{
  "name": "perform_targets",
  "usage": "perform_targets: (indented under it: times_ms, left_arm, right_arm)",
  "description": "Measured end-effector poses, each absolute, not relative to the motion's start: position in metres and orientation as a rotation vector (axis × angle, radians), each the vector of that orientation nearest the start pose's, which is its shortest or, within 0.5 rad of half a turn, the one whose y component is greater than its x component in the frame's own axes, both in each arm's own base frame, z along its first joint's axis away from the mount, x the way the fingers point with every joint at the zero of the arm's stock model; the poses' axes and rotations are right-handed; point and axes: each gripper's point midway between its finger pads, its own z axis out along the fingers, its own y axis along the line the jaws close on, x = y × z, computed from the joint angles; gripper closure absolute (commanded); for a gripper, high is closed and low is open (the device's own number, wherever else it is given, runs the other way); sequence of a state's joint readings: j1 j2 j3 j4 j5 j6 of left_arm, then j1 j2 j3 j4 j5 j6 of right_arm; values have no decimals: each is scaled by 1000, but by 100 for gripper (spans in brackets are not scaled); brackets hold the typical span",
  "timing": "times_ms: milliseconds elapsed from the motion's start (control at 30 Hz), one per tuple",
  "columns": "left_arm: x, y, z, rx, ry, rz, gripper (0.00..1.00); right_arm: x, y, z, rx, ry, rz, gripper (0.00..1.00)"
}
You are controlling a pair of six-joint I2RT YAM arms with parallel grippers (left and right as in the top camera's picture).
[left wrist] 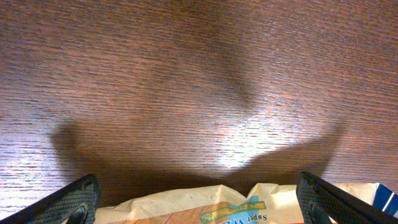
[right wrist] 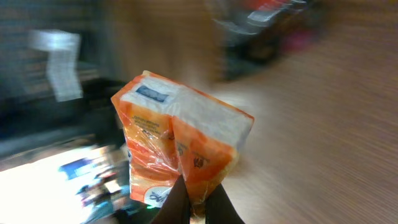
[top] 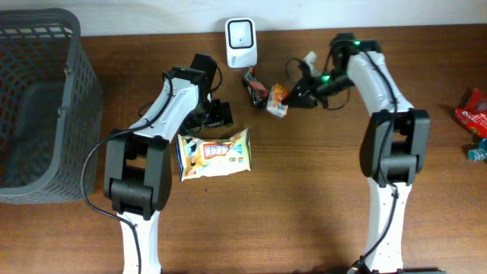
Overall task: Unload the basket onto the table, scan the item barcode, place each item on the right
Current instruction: 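Lift the orange box up to the white scanner, then carry the orange box to the right table edge and release it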
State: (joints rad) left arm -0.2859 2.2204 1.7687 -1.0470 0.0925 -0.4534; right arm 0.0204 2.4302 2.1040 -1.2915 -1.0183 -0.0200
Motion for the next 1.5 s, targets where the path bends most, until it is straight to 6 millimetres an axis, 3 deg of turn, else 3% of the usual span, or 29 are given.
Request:
perform_targets:
  times_ms: [67, 167, 367, 500, 567, 600, 633, 700, 767, 867, 967, 1033, 1133, 1233, 1267, 1500]
  left_arm:
    - [421, -141, 26, -254, 3093, -175, 1]
    - [421, -140, 26, -254, 3093, -174, 1]
    - [421, -140, 26, -254, 3093, -175, 1]
    - [421, -140, 26, -254, 3093, -174, 1]
    - [421, -140, 26, -254, 3093, -175, 1]
    - [421, -140, 26, -254, 3093, -175, 1]
    - [421, -140, 26, -255, 3094, -173, 1]
    - [421, -140, 26, -254, 3093, -174, 1]
    - [421, -140, 26, -254, 3092, -174, 1]
    - [422, -141, 26, -254, 3092, -175, 1]
    - [421, -140, 26, -254, 3093, -175, 1]
    - [421, -140, 26, -254, 3093, -175, 1]
    - [421, -140, 26, -254, 3093, -174, 1]
    - [421, -140, 26, -254, 3093, -174, 1]
    - [421, -140, 26, -254, 3093, -174, 1]
    - [421, -140, 26, -254, 3093, -174, 1]
  right_arm:
    - [463, 161, 131, -93, 2560, 1789, 96]
    - [461, 173, 144, -235, 2436, 1850, 96]
    - [459, 187, 152, -500, 2254, 1814, 96]
    - [460, 188, 153, -536, 2220, 1800, 96]
    - [471, 187, 150, -532, 2229, 1758, 96]
    - [478, 186, 144, -509, 2270, 1711, 96]
    - [492, 179, 126, -374, 2432, 1587, 96]
    - [500, 165, 104, -174, 2646, 1393, 96]
    - [518, 147, 97, -40, 2776, 1054, 96]
    - [563, 133, 131, -14, 2683, 487, 96]
    - [601, 145, 163, -22, 2462, 103, 96]
    - [623, 172, 190, -114, 2277, -6, 96]
    - [636, 204, 212, -231, 2119, -67, 96]
    - [644, 208, 221, -322, 2048, -141, 96]
    - [647, 207, 220, -368, 2031, -178, 96]
    - [653, 217, 157, -875, 1989, -424, 96]
